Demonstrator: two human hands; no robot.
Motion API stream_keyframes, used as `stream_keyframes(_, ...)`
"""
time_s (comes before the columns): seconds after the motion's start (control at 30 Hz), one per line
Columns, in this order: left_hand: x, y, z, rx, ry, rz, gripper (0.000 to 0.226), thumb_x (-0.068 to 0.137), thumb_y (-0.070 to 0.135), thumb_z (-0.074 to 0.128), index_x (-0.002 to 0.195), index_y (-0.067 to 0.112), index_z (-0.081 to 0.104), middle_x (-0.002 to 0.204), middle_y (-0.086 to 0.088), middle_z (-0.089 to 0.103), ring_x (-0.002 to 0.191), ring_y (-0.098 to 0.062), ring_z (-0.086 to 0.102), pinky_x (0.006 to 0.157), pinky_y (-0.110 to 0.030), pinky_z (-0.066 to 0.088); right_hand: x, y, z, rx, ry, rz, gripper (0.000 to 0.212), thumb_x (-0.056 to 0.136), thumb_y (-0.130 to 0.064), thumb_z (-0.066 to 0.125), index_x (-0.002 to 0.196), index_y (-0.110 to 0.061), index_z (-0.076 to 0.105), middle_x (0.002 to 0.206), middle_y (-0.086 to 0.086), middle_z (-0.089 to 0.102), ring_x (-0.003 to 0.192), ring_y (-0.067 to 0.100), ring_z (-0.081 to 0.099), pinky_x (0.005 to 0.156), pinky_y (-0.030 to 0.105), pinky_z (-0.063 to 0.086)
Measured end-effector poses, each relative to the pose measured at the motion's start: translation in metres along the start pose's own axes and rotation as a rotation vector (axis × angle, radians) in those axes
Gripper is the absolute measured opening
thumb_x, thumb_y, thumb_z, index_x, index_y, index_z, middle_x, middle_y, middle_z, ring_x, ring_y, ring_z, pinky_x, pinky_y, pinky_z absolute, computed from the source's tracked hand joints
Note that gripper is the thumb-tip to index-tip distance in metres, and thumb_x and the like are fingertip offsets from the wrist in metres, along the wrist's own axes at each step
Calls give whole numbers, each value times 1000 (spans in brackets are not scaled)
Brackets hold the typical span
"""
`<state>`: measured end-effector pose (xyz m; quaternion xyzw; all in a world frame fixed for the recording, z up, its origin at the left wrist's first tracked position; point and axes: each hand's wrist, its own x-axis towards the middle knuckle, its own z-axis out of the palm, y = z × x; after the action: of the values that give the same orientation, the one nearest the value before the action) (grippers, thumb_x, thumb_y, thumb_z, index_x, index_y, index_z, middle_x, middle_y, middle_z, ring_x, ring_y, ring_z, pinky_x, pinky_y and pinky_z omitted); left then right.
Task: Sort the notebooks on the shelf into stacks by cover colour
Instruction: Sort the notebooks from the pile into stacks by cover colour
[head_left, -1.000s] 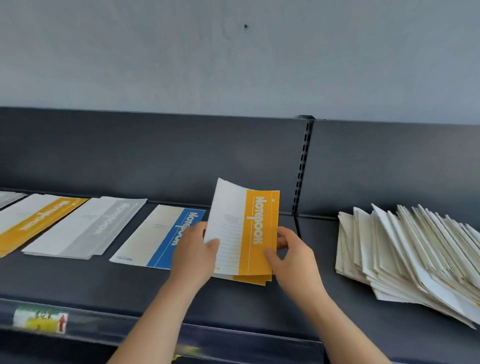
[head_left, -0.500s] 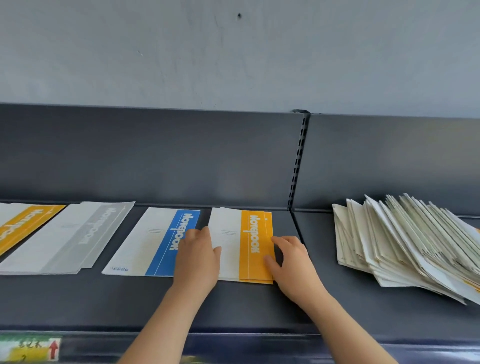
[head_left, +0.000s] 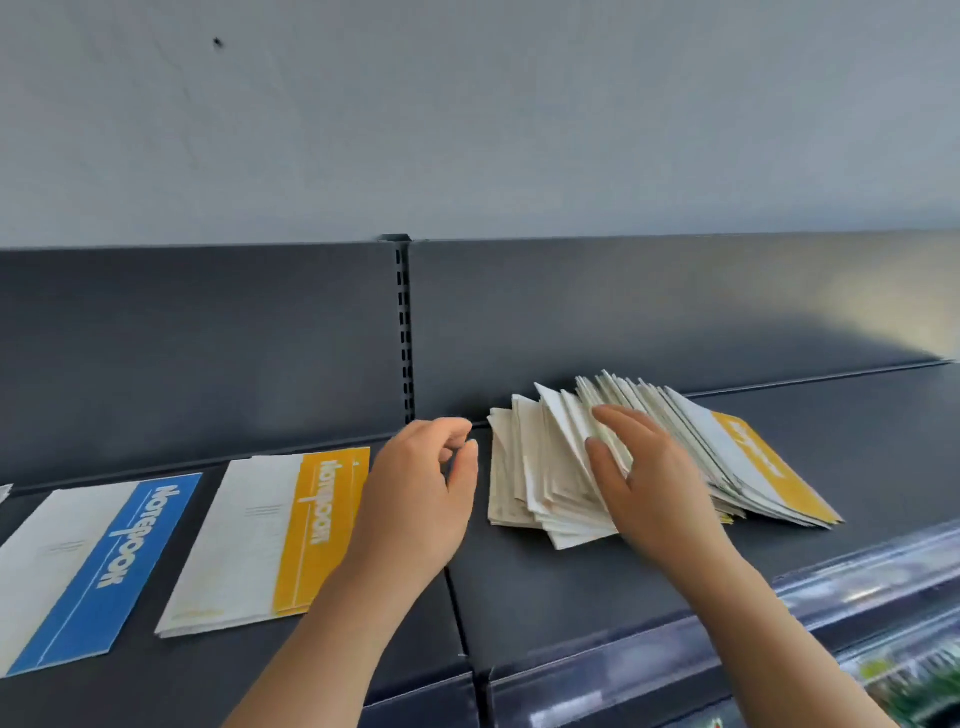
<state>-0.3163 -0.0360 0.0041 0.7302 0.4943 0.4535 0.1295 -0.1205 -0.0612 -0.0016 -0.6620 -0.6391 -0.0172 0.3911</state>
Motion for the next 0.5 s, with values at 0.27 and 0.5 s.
stream_keyframes(0.27, 19, 87, 114, -176, -192, -8, 20, 95, 21, 51, 106, 19, 67, 87, 10, 65, 78, -1, 57, 68, -9, 44, 17, 149, -68, -130, -79, 327, 39, 96, -25, 47, 132, -13, 51, 138, 1, 49, 124, 22, 48, 97, 29, 36)
stream_keyframes(0.5, 33, 124, 191, -110, -323, -61, 20, 95, 25, 50, 108, 19, 64, 96, 8, 64, 88, -7, 59, 78, -22, 50, 15, 239, -70, -212, -341, 413, 25, 94, -31, 40, 83, -11, 53, 87, 2, 57, 84, 25, 56, 74, 37, 45)
